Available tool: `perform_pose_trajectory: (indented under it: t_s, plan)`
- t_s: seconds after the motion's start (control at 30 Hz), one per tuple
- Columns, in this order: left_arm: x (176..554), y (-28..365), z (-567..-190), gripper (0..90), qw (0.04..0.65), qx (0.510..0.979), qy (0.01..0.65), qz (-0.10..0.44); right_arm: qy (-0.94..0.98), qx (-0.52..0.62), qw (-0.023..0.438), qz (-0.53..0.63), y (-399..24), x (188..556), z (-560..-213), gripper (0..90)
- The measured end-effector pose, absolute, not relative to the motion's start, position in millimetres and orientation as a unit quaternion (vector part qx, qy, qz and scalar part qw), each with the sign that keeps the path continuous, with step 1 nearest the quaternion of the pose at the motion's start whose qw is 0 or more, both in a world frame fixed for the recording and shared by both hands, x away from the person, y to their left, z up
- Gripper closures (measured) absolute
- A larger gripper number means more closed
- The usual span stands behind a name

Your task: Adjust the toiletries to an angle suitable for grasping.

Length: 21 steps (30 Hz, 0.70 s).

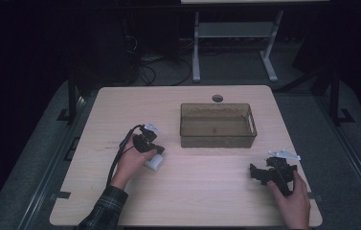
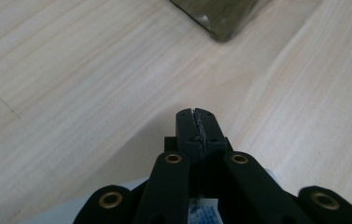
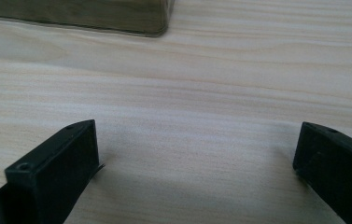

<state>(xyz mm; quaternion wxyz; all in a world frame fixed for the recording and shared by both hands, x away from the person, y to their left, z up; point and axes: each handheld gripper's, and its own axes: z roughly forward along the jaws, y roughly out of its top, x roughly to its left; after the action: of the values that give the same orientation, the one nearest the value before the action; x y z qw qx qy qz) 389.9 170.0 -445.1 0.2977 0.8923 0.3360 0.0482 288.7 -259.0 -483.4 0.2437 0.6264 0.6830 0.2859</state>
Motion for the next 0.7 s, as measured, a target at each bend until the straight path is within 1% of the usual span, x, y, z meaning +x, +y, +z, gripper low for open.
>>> perform_pose_trajectory:
  t_s: [0.5, 0.7]
  plan:
    - [354, 180, -441, 90.0, 0.299, 0.894, 0.331, 0.049, 0.683, 0.626, 0.244, 0.286, -259, 289, -483, 0.0]
    - [352, 185, -436, 90.0, 0.316, 0.887, 0.332, 0.054, 0.683, 0.626, 0.244, 0.286, -259, 289, -483, 0.0]
